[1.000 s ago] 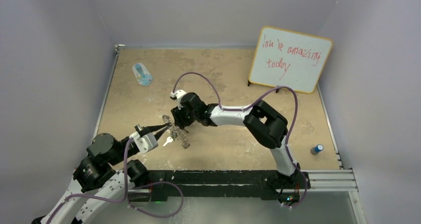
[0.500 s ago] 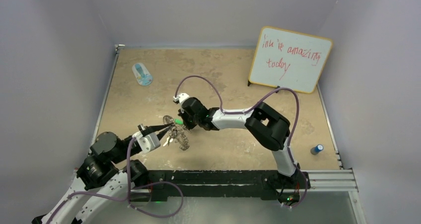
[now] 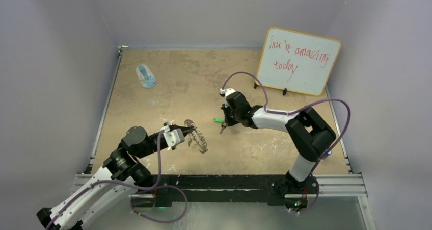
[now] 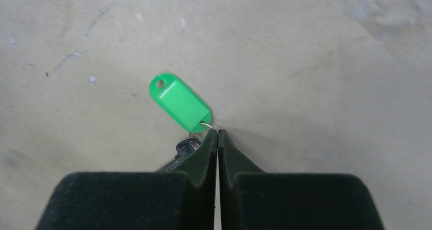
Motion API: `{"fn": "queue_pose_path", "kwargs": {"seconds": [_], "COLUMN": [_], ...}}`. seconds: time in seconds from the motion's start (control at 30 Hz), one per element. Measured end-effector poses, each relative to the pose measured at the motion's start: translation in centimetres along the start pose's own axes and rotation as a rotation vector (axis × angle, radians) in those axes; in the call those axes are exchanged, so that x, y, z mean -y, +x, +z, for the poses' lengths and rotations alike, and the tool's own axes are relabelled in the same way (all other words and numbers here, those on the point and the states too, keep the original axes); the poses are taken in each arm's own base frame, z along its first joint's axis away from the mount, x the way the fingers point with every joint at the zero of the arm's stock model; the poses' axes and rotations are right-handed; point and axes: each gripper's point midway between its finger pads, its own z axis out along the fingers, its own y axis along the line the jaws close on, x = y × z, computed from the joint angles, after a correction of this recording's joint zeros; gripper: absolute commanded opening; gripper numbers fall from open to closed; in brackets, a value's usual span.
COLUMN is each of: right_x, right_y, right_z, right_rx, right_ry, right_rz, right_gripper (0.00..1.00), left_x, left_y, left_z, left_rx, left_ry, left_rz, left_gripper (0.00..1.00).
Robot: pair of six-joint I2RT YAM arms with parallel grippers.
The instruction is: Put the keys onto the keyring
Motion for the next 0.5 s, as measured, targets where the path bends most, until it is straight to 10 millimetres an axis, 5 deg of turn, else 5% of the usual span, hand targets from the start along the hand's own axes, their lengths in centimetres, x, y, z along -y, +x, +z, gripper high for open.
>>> {"fn": "queue_pose_path", "kwargs": {"seconds": [0.1,0.23,0.5], "right_x": [1.9,2.6,2.9], "right_y": [0.5,0.5,0.6], "right_z": [-1.5,-3.3,-5.1], "right_rx": [-0.005,0.009,0.039], "right_ry": [0.024,-0.014,-0.157], "right_rz": [0.040,0.091,0.207], "right_gripper": [0.11,0.43,0.45], "left_x": [0.0,0.1,1.2], "left_y": [0.7,1.6,4.9], "left_z": [1.4,3.2,5.4], "left_rx": [-0.012,-0.001,-0.050], "left_ry": [0.010,0.020,0.065], "left_rz": [-0.034,-0.069,-0.110], "left_gripper": [0.00,0.00,0.00]}}
